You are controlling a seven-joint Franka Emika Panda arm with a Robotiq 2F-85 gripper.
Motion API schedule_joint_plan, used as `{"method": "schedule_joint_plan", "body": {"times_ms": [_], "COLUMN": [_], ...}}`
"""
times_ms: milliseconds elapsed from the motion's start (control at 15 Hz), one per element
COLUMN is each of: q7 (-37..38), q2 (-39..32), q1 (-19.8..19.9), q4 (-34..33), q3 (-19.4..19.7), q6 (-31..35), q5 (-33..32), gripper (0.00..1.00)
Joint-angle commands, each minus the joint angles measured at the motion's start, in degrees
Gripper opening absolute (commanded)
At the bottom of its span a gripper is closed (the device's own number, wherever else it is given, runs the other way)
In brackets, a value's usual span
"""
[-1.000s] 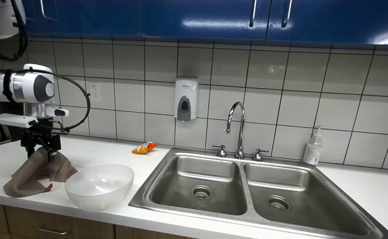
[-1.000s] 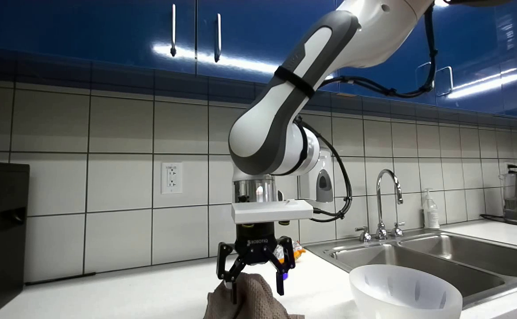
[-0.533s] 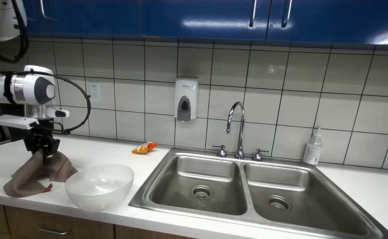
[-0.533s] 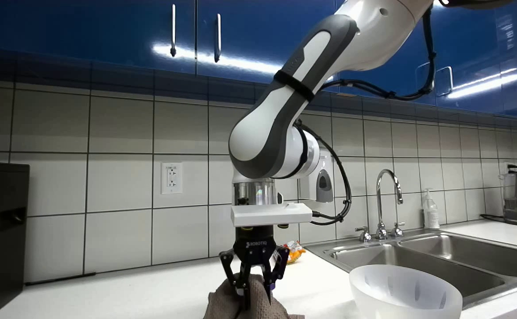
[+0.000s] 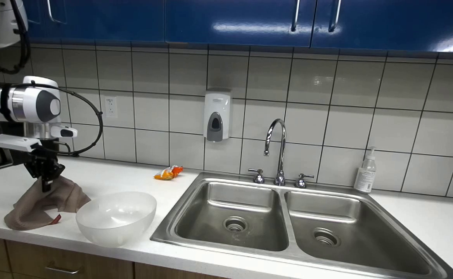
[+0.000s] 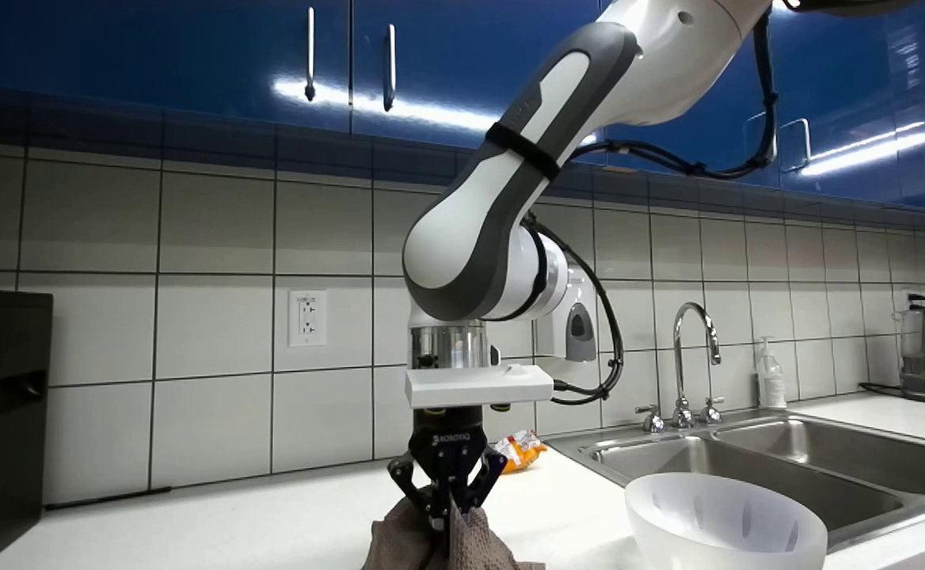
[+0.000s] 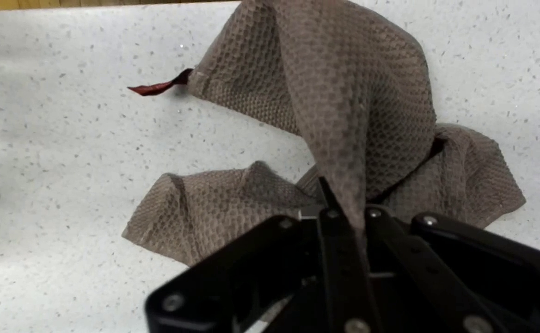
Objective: Put the towel in the bowl
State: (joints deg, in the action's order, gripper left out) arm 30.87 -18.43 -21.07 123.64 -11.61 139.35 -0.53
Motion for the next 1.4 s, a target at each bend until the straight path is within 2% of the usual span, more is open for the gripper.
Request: {"method": "schedule_joint_plan", "body": {"times_ms": [0, 733, 1333], "q7": [-0.3, -2.3, -1.8], "q2": [0.2, 6.4, 14.7], "q1": [-0.6, 1.0, 1.2], "q4": [0.2, 1.9, 6.3], "q3": [0.3, -0.5, -2.0], "q6": [0.4, -0.5, -0.5], "q5": [0.0, 3.7, 8.9], "gripper": [0.01, 0.01, 0.01]}}
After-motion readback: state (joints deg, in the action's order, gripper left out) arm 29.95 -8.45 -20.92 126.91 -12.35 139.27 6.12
